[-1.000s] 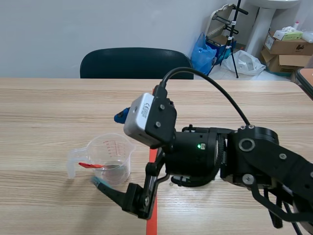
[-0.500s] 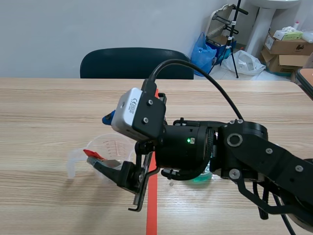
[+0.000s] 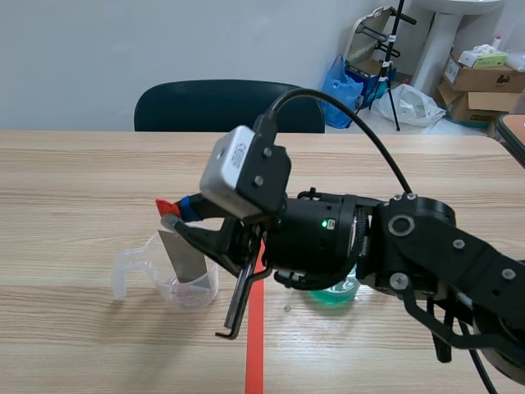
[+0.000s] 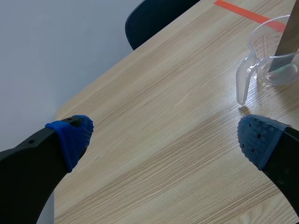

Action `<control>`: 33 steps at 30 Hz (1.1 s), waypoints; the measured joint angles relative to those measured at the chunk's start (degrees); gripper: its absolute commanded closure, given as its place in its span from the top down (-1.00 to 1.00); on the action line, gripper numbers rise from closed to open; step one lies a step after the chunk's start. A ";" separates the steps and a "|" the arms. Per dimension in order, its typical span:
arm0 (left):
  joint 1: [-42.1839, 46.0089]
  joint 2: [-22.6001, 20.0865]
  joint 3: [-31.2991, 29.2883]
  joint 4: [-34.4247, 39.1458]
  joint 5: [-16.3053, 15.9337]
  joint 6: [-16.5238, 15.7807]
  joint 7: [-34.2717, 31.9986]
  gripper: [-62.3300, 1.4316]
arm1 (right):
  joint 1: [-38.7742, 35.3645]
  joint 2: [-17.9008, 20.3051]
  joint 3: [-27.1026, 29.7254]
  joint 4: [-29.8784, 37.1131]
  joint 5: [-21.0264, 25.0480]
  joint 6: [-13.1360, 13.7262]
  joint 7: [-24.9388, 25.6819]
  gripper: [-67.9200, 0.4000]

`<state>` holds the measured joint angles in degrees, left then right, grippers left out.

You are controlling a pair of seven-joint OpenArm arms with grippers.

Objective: Do the redox reaction experiment

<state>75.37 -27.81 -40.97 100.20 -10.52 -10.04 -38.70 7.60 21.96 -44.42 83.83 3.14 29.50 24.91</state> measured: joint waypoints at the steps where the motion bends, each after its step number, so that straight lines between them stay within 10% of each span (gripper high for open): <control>1: 0.00 0.00 0.00 0.00 0.00 0.00 0.02 1.00 | 0.00 0.00 0.74 0.04 2.19 0.79 -1.03 -0.97; 19: 0.00 0.02 0.00 0.00 0.00 0.00 0.00 1.00 | 6.82 0.44 3.54 12.83 25.38 3.76 -33.16 -0.97; 33: 0.00 0.00 0.00 0.00 0.00 0.00 -0.17 1.00 | 11.65 0.42 3.54 22.53 37.57 -2.93 -49.13 -0.97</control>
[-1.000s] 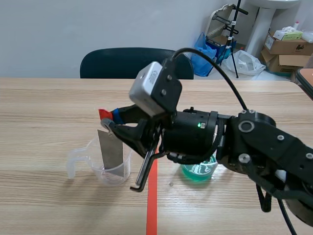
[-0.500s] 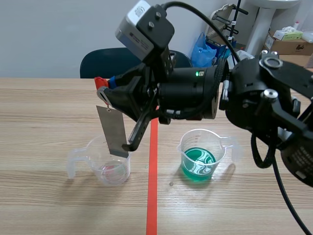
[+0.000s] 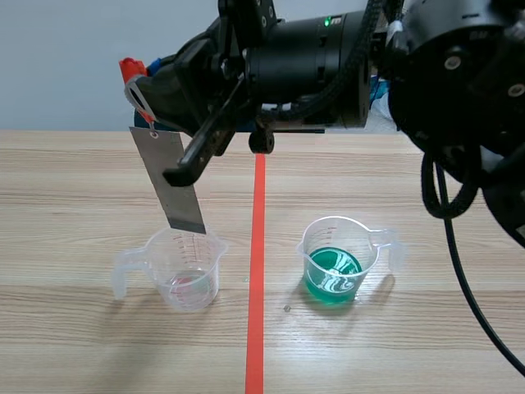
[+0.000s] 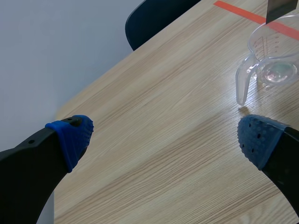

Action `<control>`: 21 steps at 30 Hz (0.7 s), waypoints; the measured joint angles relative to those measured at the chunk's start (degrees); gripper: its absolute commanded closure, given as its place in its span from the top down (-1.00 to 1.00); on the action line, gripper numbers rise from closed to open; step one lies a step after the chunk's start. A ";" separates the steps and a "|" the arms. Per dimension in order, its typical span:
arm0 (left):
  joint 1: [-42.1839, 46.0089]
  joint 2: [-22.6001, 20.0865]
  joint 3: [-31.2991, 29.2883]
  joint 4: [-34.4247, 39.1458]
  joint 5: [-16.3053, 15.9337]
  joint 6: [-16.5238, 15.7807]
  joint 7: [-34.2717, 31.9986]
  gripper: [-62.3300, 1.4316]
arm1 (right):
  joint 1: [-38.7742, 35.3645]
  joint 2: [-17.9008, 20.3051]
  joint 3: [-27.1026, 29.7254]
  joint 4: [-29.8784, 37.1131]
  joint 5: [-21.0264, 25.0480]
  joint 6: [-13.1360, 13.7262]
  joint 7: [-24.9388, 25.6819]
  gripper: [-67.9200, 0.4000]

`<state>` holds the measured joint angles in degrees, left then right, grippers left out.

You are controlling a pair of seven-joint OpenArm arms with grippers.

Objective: Do the redox reaction experiment

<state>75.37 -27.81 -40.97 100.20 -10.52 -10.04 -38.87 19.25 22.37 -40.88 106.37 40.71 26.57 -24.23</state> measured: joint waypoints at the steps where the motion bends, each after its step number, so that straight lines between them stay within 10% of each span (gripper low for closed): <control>1: 0.00 0.02 0.00 0.00 0.00 0.00 0.02 1.00 | 0.24 0.00 0.00 0.42 0.50 -0.94 -0.66 -0.97; 21: 0.00 0.00 0.00 0.00 0.00 0.00 0.00 1.00 | 1.84 0.00 0.00 1.86 1.81 -1.92 -1.38 -0.97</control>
